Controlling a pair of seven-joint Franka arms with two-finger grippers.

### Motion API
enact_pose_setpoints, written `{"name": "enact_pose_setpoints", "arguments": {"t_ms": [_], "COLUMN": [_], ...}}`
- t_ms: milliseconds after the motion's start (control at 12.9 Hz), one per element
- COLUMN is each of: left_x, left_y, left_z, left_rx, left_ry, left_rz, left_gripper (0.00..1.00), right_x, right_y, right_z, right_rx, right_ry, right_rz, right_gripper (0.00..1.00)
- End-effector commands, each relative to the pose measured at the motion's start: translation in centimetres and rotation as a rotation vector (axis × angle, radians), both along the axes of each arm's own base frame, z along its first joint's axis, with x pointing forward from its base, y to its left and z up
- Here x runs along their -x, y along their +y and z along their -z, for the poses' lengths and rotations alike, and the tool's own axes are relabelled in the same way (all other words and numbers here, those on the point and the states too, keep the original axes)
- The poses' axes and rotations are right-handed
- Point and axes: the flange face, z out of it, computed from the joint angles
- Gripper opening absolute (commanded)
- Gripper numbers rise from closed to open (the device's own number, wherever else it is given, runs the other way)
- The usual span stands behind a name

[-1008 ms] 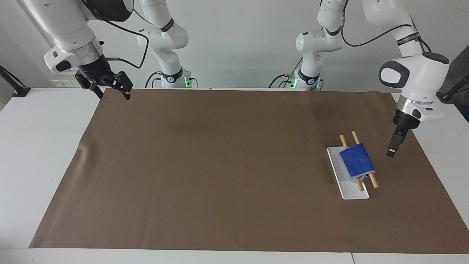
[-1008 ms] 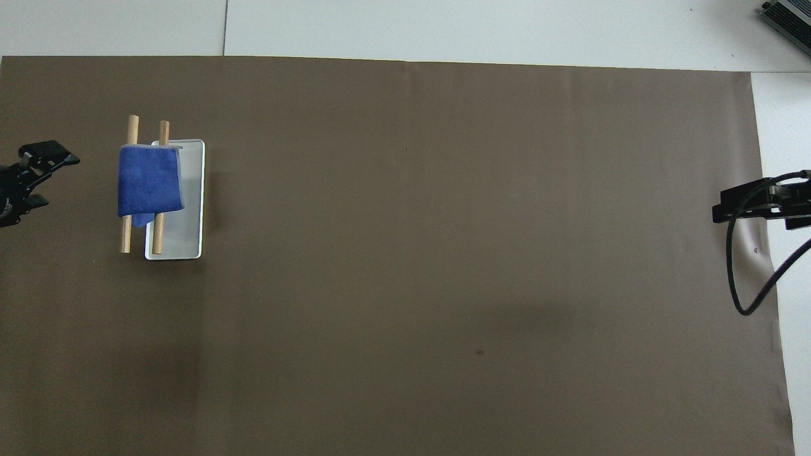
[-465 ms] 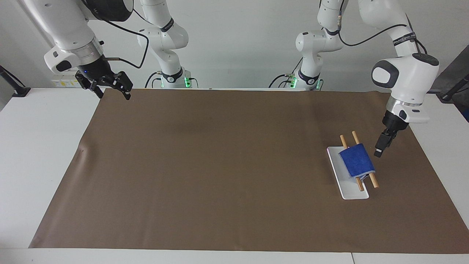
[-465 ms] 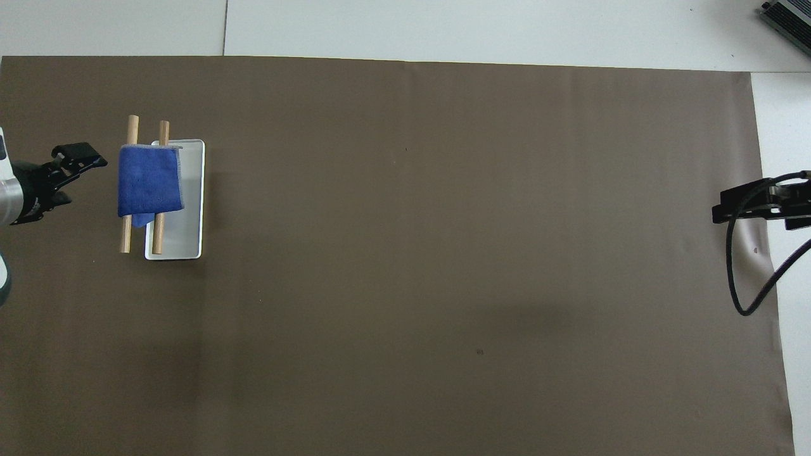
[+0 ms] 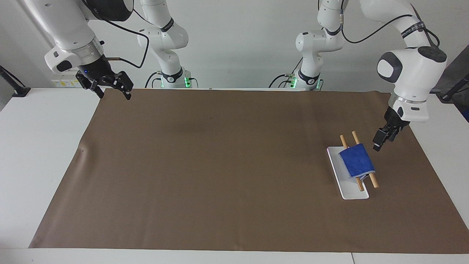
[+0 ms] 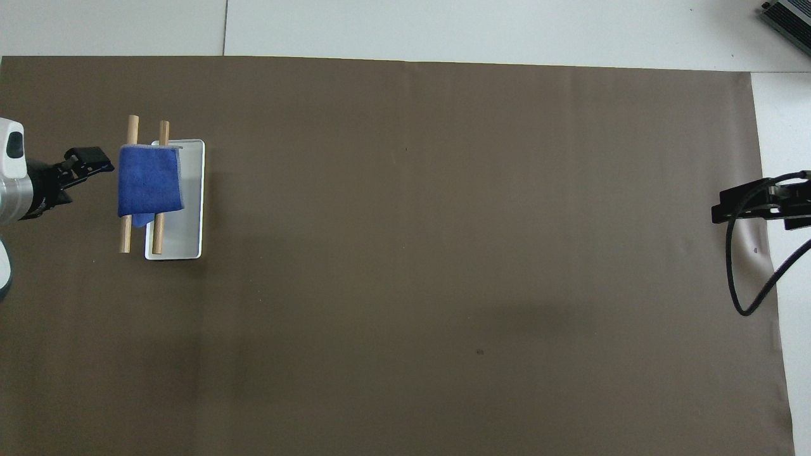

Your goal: Right arm passes towel to left arm to hang

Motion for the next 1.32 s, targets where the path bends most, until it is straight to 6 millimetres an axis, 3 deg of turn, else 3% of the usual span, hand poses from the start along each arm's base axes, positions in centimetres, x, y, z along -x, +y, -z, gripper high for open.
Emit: {"name": "enact_pose_setpoints", "arguments": {"t_ms": [0,155,465,620,930,1240], "left_x": [-2.1,-2.8,-1.7,-1.2,-0.1,1.0], "left_y": [0.0,0.2,-0.4,-2.1,-5.5,-6.4], "left_z": [-2.4,-4.9,-8.0,-8.8,-10.8,-11.9], "left_rx": [-0.036,-0.083,-0.087,-0.085,-0.087,-0.084], "left_ry": [0.088,0.157,0.222,0.260,0.247,0.258], "left_rz": [0.034,0.086,0.179,0.233,0.306,0.341], "left_gripper": [0.92,0.91,0.83,0.76,0.76,0.77], "right_x": [0.8,0.8,0.8,0.8,0.8,0.8], "right_y": [0.1,0.0,0.0,0.0,0.0,0.1], "right_z": [0.0,0.0,0.0,0.0,0.0,0.0], "right_rx": [-0.022,-0.022,-0.022,-0.022,-0.022,-0.022], "right_ry": [0.003,0.003,0.003,0.003,0.003,0.003], "right_rz": [-0.014,-0.013,-0.013,-0.013,-0.013,-0.014], "right_gripper": [1.00,1.00,1.00,1.00,1.00,1.00]}}
